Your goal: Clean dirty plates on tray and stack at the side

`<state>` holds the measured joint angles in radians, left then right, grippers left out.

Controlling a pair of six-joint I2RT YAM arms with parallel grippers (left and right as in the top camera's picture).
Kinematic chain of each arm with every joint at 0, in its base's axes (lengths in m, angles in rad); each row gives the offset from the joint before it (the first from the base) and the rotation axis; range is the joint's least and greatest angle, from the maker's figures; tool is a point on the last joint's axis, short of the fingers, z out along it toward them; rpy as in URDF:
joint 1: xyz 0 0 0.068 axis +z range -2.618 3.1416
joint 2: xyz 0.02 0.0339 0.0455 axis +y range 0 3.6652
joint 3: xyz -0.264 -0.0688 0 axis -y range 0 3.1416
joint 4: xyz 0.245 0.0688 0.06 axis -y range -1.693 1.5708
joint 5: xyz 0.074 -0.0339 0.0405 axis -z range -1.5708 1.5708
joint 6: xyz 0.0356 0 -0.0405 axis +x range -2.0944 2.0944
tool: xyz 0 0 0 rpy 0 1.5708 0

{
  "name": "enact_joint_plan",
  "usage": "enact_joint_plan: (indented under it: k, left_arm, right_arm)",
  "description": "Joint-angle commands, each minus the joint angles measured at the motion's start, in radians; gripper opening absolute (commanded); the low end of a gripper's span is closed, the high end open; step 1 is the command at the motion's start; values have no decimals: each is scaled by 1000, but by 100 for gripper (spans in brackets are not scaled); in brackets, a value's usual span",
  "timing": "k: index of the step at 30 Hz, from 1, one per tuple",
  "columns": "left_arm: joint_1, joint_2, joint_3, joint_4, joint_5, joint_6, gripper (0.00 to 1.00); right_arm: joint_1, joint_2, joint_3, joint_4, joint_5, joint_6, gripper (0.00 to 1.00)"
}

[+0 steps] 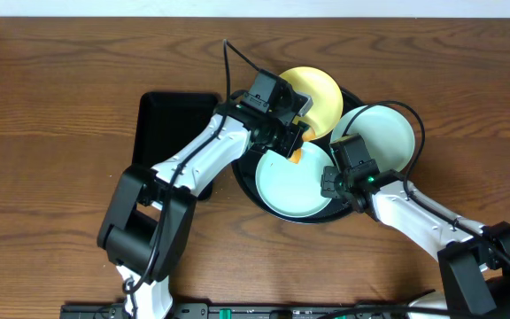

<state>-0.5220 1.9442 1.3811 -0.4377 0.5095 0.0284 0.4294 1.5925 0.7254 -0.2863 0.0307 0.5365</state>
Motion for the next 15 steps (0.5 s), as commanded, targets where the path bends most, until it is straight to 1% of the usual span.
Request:
enact_joint_plan:
  k: [1, 4, 9, 15]
  left_arm:
    - [1, 4, 1, -7, -6, 50, 7]
    - [0, 4, -21, -8, -32, 50, 8]
    - [2, 5, -60, -15, -161, 50, 7]
    - [-4, 5, -80, -27, -151, 50, 8]
  right_arm:
    - [4, 14, -2, -5, -5, -15, 4]
    - [4, 14, -2, -3, -5, -15, 4]
    - [4, 14, -2, -2, -5, -15, 4]
    - [4, 14, -2, -2, -5, -15, 4]
